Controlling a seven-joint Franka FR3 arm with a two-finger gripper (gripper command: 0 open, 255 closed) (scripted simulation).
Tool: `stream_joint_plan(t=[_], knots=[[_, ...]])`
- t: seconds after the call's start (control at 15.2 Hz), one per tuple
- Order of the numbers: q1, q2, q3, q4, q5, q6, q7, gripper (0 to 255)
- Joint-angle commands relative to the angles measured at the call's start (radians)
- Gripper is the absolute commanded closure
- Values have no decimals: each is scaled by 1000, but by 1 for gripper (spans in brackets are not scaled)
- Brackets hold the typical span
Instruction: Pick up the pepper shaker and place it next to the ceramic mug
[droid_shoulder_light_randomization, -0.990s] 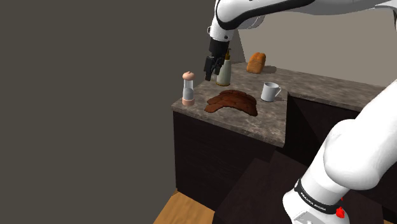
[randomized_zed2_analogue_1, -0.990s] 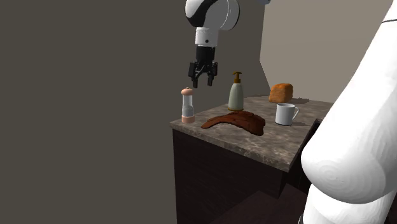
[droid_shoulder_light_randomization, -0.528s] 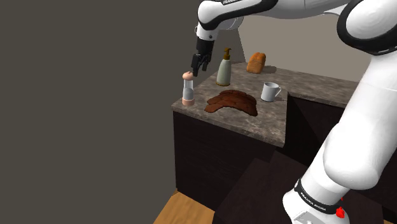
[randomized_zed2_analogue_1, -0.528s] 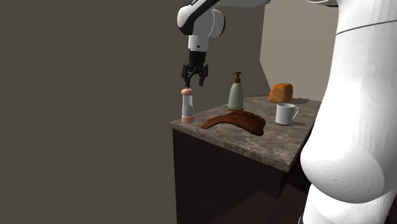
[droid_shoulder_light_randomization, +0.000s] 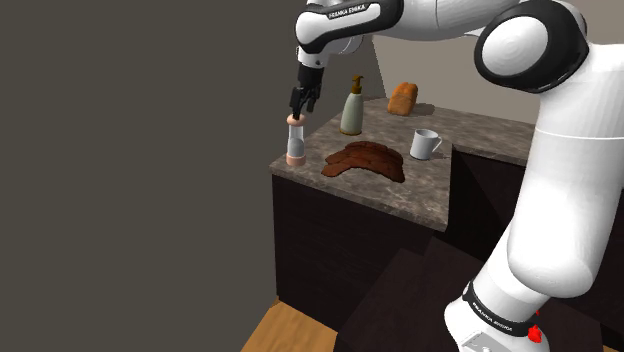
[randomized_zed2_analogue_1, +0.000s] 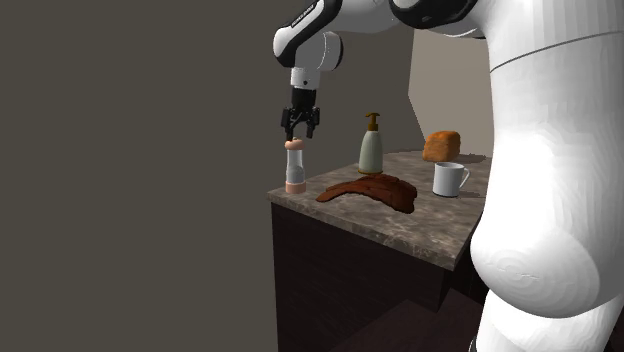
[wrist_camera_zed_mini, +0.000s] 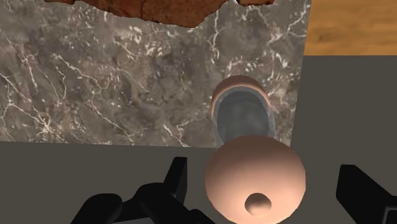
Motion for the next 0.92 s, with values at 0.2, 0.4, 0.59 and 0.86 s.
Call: stream_joint_plan(t=[0.2, 0.4, 0.59, 0.86], knots=[[2, 22, 2, -31, 3, 54, -1, 0], [2, 22, 2, -31, 3, 54, -1, 0], [2, 22, 2, -31, 3, 54, -1, 0], [2, 22, 2, -31, 3, 54, -1, 255]])
